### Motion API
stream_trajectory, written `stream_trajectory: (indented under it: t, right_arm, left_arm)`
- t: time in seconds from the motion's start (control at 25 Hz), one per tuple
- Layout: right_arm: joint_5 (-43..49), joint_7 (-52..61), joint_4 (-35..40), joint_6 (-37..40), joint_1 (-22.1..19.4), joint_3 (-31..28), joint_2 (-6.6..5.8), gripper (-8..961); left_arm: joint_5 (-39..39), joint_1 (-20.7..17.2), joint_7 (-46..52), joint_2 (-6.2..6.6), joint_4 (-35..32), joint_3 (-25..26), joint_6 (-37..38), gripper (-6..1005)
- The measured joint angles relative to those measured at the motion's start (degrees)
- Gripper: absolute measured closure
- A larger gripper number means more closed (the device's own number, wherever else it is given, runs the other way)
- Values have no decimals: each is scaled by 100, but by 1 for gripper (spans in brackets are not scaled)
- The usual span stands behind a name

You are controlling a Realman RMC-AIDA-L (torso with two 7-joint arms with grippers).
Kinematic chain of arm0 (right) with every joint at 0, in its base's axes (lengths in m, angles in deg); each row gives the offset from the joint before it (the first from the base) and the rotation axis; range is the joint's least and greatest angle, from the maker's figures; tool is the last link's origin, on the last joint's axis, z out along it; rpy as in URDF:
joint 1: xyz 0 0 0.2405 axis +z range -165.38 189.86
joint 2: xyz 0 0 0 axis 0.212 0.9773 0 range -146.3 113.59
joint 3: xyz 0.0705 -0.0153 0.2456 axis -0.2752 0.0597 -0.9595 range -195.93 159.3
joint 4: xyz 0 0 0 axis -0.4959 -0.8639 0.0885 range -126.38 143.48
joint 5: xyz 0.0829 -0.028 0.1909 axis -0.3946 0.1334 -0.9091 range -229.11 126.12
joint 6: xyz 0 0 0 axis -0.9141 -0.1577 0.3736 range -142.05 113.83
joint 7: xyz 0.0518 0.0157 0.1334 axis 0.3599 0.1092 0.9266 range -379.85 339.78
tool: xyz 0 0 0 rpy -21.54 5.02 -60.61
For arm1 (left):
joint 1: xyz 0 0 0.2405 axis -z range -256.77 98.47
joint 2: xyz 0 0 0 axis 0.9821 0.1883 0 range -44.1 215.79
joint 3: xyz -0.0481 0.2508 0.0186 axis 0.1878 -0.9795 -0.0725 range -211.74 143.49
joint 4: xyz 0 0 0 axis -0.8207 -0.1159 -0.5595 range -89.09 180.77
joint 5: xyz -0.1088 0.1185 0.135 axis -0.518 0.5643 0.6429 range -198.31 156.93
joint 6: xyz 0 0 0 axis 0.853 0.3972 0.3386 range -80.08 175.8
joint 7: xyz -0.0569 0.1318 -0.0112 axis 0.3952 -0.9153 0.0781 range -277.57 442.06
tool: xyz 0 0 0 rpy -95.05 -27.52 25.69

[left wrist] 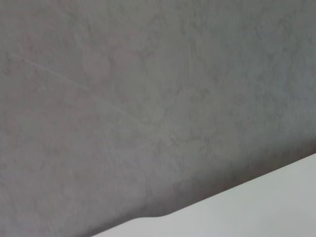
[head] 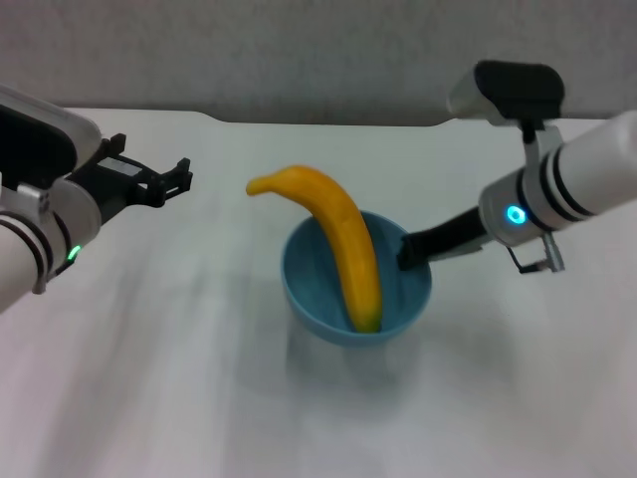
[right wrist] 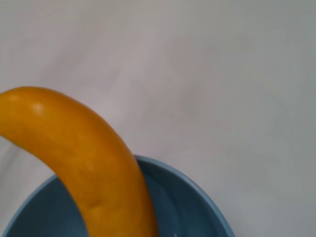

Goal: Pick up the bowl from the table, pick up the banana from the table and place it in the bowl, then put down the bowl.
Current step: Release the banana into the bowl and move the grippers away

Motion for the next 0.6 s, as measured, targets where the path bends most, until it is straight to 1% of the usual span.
stream_trajectory:
  t: [0.12,0.2,0.4,0.6]
  right_arm:
    - [-1,0,-6,3,-131,-8,2,922]
    - [-3,1,-45,35,-167,-4,3,922]
    - [-5,2,-68,173,-218,0,3,924]
    - [25,1,-71,490,-299,2,0,923]
  left_arm:
    - [-4,-67,16,0,6,-307,350,94]
    - [-4,-106,1,1,11,-415,483,94]
    - [-6,-111,21,2,11,-418,490,94]
    - [-10,-128,27,2,-21,-418,493,94]
